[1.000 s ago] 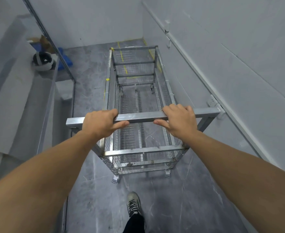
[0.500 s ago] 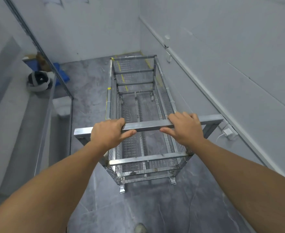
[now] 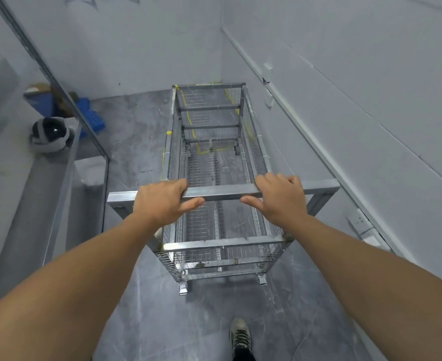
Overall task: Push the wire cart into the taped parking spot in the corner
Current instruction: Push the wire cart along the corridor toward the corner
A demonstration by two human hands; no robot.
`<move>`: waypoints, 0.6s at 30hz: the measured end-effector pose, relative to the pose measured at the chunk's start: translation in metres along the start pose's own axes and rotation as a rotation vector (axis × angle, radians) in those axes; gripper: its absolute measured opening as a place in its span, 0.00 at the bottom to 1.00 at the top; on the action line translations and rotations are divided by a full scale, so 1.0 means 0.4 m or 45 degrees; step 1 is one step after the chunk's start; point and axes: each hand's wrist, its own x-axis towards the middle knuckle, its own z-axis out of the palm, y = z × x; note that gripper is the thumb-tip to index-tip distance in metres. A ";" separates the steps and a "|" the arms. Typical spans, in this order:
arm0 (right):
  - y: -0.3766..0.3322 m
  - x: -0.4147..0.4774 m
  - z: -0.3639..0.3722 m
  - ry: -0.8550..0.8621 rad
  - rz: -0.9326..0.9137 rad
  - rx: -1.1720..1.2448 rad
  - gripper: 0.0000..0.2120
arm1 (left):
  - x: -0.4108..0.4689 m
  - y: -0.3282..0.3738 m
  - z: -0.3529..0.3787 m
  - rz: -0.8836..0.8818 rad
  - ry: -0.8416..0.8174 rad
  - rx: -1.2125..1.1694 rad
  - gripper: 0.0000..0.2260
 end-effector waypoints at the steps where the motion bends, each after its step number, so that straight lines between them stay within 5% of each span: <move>1: 0.007 0.027 0.006 -0.004 -0.002 0.001 0.26 | 0.028 -0.010 0.005 -0.002 -0.005 -0.005 0.26; 18: 0.102 0.428 0.119 0.024 -0.023 0.025 0.27 | 0.434 -0.155 0.063 -0.024 0.048 0.000 0.26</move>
